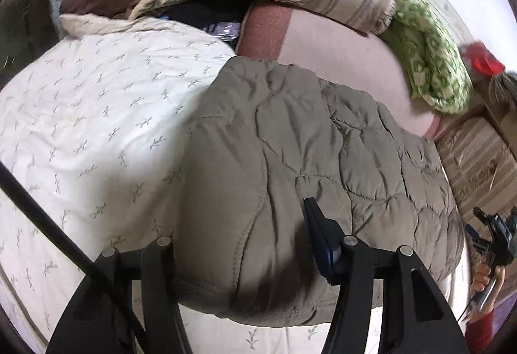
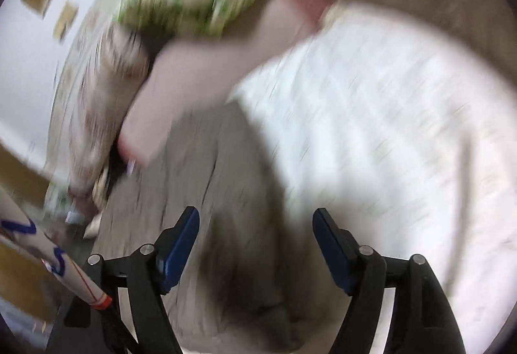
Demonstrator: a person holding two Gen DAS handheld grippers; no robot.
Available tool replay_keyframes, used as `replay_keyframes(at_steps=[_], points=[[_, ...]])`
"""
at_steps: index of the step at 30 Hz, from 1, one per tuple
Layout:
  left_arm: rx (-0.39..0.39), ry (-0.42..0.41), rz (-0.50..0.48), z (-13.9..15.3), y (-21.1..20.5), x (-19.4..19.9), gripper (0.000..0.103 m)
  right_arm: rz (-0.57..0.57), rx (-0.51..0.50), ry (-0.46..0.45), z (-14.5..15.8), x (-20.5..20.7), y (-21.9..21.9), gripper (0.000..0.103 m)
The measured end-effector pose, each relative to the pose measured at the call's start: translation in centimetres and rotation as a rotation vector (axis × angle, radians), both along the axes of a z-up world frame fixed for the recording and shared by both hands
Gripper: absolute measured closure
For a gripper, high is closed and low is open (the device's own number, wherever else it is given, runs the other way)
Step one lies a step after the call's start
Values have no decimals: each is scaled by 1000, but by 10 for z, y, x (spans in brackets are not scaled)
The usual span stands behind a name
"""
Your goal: Fold large clothes
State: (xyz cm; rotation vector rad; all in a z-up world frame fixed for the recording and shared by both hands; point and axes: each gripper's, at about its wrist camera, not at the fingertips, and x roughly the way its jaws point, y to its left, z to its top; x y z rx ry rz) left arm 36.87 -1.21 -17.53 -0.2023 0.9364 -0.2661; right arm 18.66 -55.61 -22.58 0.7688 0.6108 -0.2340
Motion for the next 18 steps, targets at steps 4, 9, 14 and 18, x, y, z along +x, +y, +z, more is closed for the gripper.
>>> replay_keyframes(at_steps=[4, 9, 14, 18], points=[[60, 30, 67, -13, -3, 7, 42, 50, -120, -8, 11, 23, 32, 24], [194, 15, 97, -32, -19, 25, 31, 232, -242, 12, -4, 84, 104, 24], [324, -74, 136, -46, -33, 37, 17, 278, -432, 120, -40, 130, 142, 23], [336, -139, 146, -33, -34, 33, 17, 234, -462, 112, -58, 138, 132, 21]])
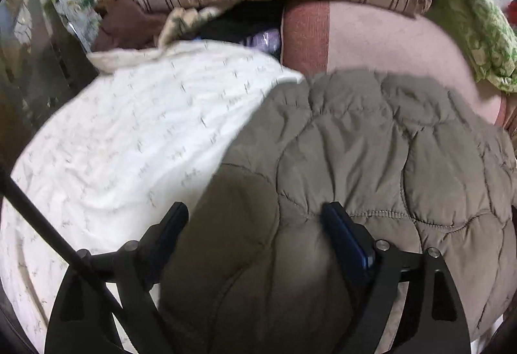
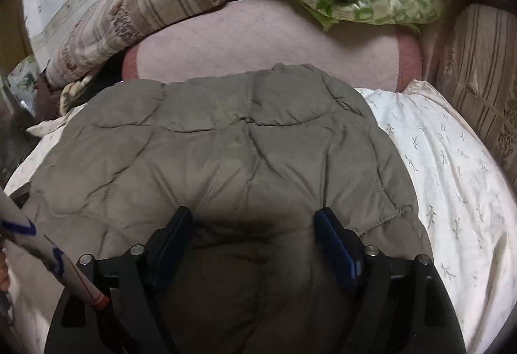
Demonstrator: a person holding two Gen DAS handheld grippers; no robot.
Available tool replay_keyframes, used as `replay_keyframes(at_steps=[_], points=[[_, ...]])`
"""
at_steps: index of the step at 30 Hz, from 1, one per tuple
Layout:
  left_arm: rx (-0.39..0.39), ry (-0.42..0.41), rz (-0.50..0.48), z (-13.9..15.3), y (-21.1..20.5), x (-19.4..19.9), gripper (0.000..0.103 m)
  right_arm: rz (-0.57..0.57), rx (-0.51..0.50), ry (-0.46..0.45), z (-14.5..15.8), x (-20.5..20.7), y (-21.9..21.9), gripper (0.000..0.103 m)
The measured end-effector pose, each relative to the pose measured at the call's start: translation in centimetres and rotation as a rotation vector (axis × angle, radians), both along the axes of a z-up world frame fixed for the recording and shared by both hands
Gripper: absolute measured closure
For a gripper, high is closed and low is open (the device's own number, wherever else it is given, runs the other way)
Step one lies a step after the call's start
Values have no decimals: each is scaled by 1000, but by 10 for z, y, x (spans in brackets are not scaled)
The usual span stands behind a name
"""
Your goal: Fold large clothes
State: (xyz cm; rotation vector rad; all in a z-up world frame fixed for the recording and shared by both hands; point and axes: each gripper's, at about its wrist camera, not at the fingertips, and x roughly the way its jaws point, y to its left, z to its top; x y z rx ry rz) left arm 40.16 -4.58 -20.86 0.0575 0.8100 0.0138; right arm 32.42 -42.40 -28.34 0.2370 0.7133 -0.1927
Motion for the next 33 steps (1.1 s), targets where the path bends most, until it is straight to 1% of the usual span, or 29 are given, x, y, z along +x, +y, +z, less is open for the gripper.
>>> replay_keyframes(at_steps=[2, 3, 4, 6, 7, 9, 11, 13, 14, 16, 17, 18, 20, 21, 23, 24, 25, 26, 27, 28, 30, 33], points=[[30, -105, 1, 20, 1, -17, 17, -15, 5, -5, 1, -1, -2, 20], [37, -136, 0, 25, 2, -23, 17, -18, -4, -10, 1, -3, -1, 20], [47, -183, 3, 35, 3, -35, 17, -25, -22, -15, 2, -7, 1, 20], [78, -253, 22, 48, 8, -58, 17, -50, -51, -17, 9, -12, 8, 20], [97, -281, 37, 51, 11, -66, 17, -80, -64, -25, 15, -20, 12, 19], [133, -348, 77, 62, 16, -84, 17, -98, -81, -55, 30, -33, 22, 19], [149, -406, 118, 74, 22, -96, 17, -71, -94, -90, 45, -46, 39, 19], [140, -448, 169, 89, 30, -108, 17, -11, -99, -115, 57, -52, 65, 19], [126, -465, 209, 97, 35, -116, 17, 31, -100, -115, 63, -50, 84, 19], [105, -495, 250, 111, 42, -135, 17, 96, -85, -98, 64, -42, 113, 19], [104, -521, 270, 120, 45, -148, 13, 131, -66, -77, 62, -33, 127, 19], [107, -533, 285, 124, 47, -157, 7, 162, -44, -43, 56, -20, 140, 19], [92, -551, 318, 131, 53, -181, 6, 171, -26, 40, 39, 9, 152, 18], [49, -544, 309, 131, 55, -194, 5, 145, -51, 75, 30, 24, 155, 16], [-2, -509, 278, 130, 57, -214, 5, 105, -120, 112, 17, 51, 159, 5], [-13, -499, 265, 129, 56, -220, 5, 96, -139, 133, 15, 58, 160, 5], [-29, -491, 247, 129, 56, -228, 5, 82, -133, 155, 19, 60, 159, 5], [-39, -488, 231, 129, 56, -239, 5, 75, -111, 162, 25, 58, 157, 6], [-41, -491, 224, 128, 55, -246, 5, 74, -67, 156, 33, 49, 154, 7], [-39, -498, 208, 128, 54, -255, 5, 87, -7, 132, 43, 32, 150, 7], [-31, -494, 168, 128, 51, -268, 5, 108, 44, 102, 56, -4, 143, 7], [-41, -456, 78, 125, 43, -284, 5, 111, 38, 62, 71, -73, 136, 7]])
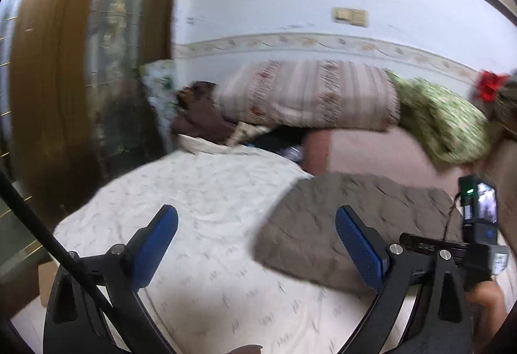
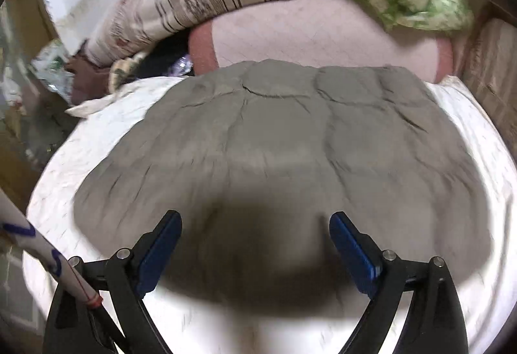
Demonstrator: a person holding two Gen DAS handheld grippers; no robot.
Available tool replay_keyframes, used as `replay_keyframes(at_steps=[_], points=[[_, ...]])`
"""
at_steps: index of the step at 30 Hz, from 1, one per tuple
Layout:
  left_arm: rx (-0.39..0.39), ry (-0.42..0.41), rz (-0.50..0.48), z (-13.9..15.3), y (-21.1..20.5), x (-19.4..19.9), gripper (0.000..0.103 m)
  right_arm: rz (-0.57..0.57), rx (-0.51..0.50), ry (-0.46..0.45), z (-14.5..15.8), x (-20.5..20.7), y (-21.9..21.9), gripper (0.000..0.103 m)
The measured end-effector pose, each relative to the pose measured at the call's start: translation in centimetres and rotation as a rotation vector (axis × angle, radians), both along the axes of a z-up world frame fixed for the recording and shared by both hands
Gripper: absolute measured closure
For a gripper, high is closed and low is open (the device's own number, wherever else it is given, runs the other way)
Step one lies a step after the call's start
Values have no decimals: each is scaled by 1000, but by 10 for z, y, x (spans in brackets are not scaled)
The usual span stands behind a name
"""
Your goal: Fold large clothes
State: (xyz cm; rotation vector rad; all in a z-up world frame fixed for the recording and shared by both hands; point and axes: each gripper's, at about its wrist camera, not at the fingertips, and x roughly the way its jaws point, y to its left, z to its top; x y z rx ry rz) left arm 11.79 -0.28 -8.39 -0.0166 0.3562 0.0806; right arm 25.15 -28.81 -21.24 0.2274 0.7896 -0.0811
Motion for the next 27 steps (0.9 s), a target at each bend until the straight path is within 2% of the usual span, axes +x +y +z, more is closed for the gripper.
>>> replay_keyframes(at_steps=[2, 6, 10, 13, 22, 27], points=[[-11, 38, -64, -3, -6, -13, 5, -35, -38, -28, 4, -45, -2, 7], [-92, 107, -126, -13, -17, -32, 5, -101, -94, -42, 0, -117, -6, 7], [-94, 194, -170, -22, -36, -45, 5, -100, -15, 0, -15, -156, -9, 7], [-85, 215, -197, -23, -46, -54, 5, -106, 18, 19, -21, -170, -10, 7], [-22, 328, -195, -41, -70, -60, 5, -128, -76, 17, -20, -190, 0, 7], [11, 341, -186, -47, -73, -60, 5, -145, -101, 19, -21, -196, -3, 7]])
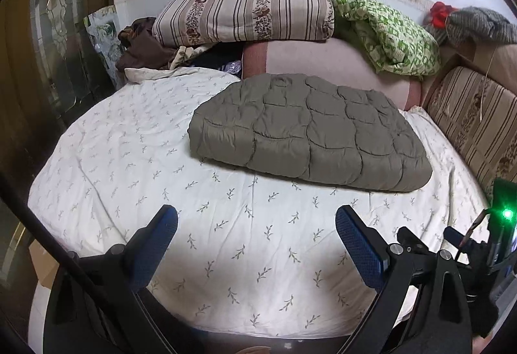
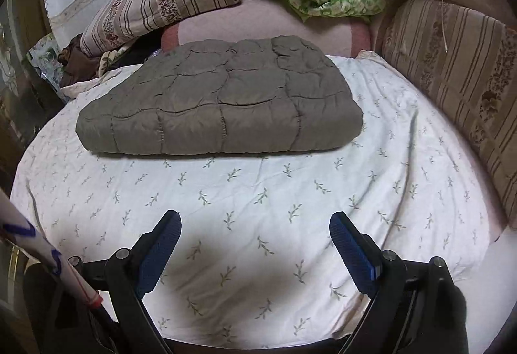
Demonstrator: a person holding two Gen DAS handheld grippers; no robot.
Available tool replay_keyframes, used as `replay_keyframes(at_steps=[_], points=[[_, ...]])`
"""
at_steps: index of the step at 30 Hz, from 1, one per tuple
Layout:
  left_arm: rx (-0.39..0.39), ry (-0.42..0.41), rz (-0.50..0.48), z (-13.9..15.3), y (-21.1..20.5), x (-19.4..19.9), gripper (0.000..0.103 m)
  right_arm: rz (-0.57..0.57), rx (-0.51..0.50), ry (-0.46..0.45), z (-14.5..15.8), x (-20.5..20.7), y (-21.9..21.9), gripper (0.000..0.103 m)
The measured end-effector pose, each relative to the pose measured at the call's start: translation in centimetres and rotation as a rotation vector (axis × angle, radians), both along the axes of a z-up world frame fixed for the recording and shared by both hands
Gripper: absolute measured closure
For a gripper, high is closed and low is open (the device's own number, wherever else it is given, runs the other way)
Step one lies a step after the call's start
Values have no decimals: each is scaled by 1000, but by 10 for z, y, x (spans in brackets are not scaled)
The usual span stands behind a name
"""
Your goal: Fold large clothes
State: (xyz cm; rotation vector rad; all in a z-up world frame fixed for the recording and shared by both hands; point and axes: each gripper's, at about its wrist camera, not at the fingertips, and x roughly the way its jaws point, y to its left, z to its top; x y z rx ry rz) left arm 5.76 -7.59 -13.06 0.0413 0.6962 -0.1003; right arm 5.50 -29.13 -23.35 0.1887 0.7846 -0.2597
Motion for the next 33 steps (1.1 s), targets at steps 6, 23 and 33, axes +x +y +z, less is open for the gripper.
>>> replay_keyframes(at_steps=[6, 23, 33], points=[[-1, 18, -10, -4, 2, 3, 5, -21, -15, 20, -4, -1, 1, 7], [-15, 64, -4, -17, 10, 15, 5, 7, -68, 71, -11, 8, 24, 7], [-6, 75, -3, -22, 10, 17, 5, 1, -68, 76, -12, 9, 24, 7]])
